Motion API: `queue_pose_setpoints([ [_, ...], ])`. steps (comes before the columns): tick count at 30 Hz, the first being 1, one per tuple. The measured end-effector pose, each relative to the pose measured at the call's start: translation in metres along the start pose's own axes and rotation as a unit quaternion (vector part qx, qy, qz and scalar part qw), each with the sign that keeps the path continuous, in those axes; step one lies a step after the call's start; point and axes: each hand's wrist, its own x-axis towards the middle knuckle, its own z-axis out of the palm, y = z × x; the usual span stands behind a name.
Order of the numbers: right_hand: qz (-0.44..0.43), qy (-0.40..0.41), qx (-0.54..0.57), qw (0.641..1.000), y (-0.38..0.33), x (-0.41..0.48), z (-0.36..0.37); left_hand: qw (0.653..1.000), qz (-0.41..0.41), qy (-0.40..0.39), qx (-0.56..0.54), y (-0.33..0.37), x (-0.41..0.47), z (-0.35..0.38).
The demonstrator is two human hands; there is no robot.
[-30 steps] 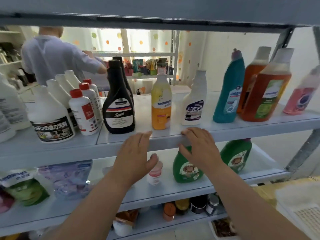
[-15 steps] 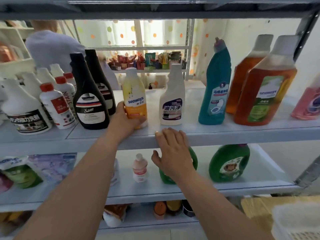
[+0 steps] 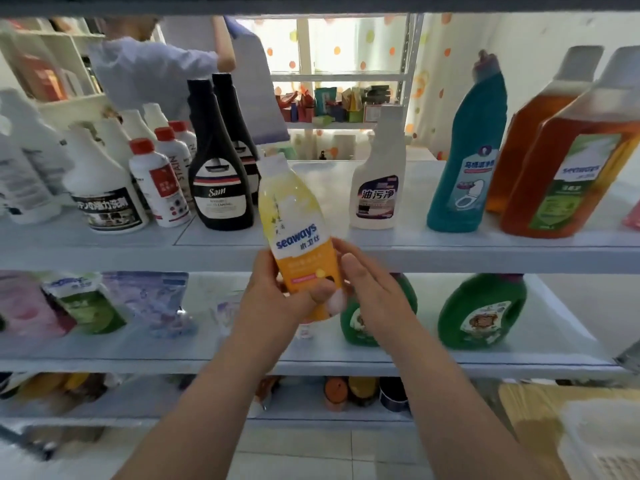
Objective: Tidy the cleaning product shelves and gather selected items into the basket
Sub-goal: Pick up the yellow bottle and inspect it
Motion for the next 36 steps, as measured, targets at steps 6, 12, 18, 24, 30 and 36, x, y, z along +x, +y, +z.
queue_pose_setpoints([
  [6,0.038,0.002,0.124,0.992,0.026,-0.036,0.047,0.998,-0.056,-0.025,0.024,-0.034,-0.042,-0.026],
  [12,0.045,0.058,0.143,0.987,0.029,-0.068,0.084,0.982,-0.134,-0.066,-0.112,-0.051,-0.074,-0.065],
  [18,0.068,0.073,0.173,0.980,0.026,-0.097,0.118,0.917,-0.285,-0.079,-0.268,-0.057,-0.104,-0.095],
  [24,0.195,0.030,0.240,0.950,0.028,-0.120,0.147,0.835,-0.376,-0.187,-0.356,-0.073,-0.136,-0.112],
  [30,0.096,0.043,0.250,0.963,0.032,-0.133,0.149,0.909,-0.288,-0.213,-0.211,-0.084,-0.141,-0.124],
  [36,0.045,-0.030,0.186,0.981,0.026,-0.132,0.141,0.947,-0.203,-0.183,-0.168,-0.092,-0.135,-0.121],
])
